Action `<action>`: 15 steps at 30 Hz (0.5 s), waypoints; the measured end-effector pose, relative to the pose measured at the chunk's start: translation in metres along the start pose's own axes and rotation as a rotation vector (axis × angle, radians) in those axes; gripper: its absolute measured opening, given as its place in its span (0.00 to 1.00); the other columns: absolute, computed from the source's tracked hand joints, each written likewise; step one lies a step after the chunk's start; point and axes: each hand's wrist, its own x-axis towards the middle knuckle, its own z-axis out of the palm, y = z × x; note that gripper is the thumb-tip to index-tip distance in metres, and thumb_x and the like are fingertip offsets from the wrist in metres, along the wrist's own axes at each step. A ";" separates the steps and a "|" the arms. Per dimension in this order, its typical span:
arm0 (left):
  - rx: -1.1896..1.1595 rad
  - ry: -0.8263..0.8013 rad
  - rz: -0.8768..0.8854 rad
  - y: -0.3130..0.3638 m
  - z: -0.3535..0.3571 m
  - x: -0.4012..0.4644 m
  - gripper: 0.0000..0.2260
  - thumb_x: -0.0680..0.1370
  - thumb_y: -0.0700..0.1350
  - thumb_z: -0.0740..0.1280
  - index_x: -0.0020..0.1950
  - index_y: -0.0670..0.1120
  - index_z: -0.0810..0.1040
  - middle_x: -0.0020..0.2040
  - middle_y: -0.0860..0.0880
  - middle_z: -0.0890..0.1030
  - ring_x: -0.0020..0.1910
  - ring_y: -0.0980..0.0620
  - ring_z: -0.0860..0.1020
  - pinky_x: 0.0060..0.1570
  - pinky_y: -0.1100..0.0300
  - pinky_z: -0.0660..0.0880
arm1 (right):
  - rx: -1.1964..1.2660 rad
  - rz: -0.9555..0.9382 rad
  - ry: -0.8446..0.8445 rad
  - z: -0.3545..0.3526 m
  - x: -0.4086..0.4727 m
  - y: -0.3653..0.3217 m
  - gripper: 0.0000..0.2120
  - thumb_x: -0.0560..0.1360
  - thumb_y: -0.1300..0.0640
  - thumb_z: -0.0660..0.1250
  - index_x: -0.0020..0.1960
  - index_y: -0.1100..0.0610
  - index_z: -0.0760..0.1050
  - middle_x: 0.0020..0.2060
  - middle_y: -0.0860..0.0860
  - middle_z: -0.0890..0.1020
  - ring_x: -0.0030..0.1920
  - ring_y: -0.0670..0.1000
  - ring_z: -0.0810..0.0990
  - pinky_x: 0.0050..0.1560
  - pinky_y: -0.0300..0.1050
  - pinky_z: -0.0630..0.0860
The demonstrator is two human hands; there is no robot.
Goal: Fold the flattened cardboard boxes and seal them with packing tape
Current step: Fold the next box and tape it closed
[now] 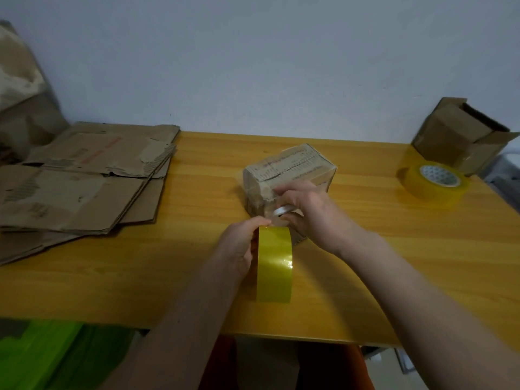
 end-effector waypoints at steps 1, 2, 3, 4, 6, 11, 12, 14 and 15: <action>-0.005 0.001 0.008 -0.001 0.000 0.000 0.15 0.72 0.40 0.70 0.57 0.34 0.79 0.46 0.39 0.80 0.43 0.43 0.79 0.45 0.51 0.75 | -0.027 -0.027 -0.007 0.002 0.000 -0.001 0.09 0.72 0.61 0.71 0.52 0.62 0.81 0.60 0.57 0.78 0.61 0.55 0.73 0.58 0.38 0.65; -0.010 0.005 0.018 -0.001 -0.001 -0.001 0.16 0.72 0.39 0.70 0.57 0.34 0.79 0.47 0.38 0.81 0.45 0.43 0.79 0.46 0.51 0.76 | -0.057 -0.049 -0.008 0.003 -0.001 -0.001 0.09 0.72 0.61 0.71 0.51 0.62 0.81 0.60 0.58 0.78 0.61 0.57 0.74 0.58 0.41 0.67; -0.013 0.012 0.028 -0.001 -0.002 0.000 0.15 0.71 0.39 0.71 0.56 0.34 0.79 0.48 0.38 0.81 0.46 0.42 0.80 0.47 0.50 0.76 | -0.094 -0.062 0.001 0.003 -0.002 -0.001 0.08 0.71 0.62 0.71 0.50 0.63 0.81 0.59 0.59 0.78 0.60 0.58 0.74 0.58 0.45 0.70; -0.005 0.022 0.035 0.000 -0.002 -0.002 0.14 0.71 0.38 0.71 0.54 0.35 0.80 0.48 0.37 0.81 0.47 0.42 0.80 0.48 0.49 0.77 | -0.139 -0.069 0.018 0.002 -0.004 0.001 0.07 0.70 0.65 0.72 0.49 0.63 0.81 0.58 0.60 0.79 0.59 0.59 0.75 0.56 0.48 0.74; 0.010 0.047 0.045 0.002 -0.002 -0.002 0.11 0.72 0.37 0.71 0.52 0.35 0.80 0.48 0.37 0.81 0.47 0.41 0.80 0.50 0.47 0.77 | -0.209 -0.056 0.061 -0.001 -0.008 0.010 0.09 0.68 0.68 0.73 0.47 0.63 0.81 0.56 0.59 0.79 0.56 0.59 0.76 0.54 0.50 0.76; 0.049 0.008 0.062 0.003 -0.002 -0.004 0.01 0.73 0.36 0.69 0.43 0.39 0.79 0.40 0.42 0.79 0.45 0.43 0.78 0.52 0.45 0.75 | -0.024 0.119 0.151 -0.011 -0.021 0.022 0.10 0.68 0.67 0.73 0.48 0.59 0.81 0.48 0.53 0.78 0.50 0.54 0.76 0.48 0.42 0.69; 0.064 0.004 0.074 0.003 -0.001 -0.005 0.02 0.74 0.36 0.69 0.41 0.40 0.78 0.37 0.43 0.79 0.42 0.44 0.77 0.49 0.47 0.75 | -0.006 0.124 0.148 -0.010 -0.021 0.020 0.10 0.69 0.67 0.73 0.49 0.59 0.81 0.47 0.52 0.77 0.48 0.53 0.76 0.47 0.41 0.68; 0.072 0.006 0.104 0.003 0.001 -0.007 0.05 0.74 0.35 0.68 0.39 0.40 0.77 0.35 0.43 0.77 0.38 0.46 0.76 0.42 0.52 0.73 | 0.026 0.107 0.119 -0.006 -0.018 0.011 0.11 0.71 0.66 0.71 0.52 0.58 0.81 0.46 0.51 0.77 0.47 0.50 0.74 0.46 0.40 0.68; 0.069 0.012 0.114 0.003 0.002 -0.009 0.05 0.74 0.34 0.68 0.39 0.40 0.77 0.35 0.43 0.78 0.38 0.46 0.76 0.40 0.53 0.73 | 0.036 0.090 0.106 -0.003 -0.016 0.006 0.10 0.72 0.66 0.71 0.52 0.58 0.81 0.46 0.52 0.77 0.47 0.50 0.74 0.46 0.40 0.68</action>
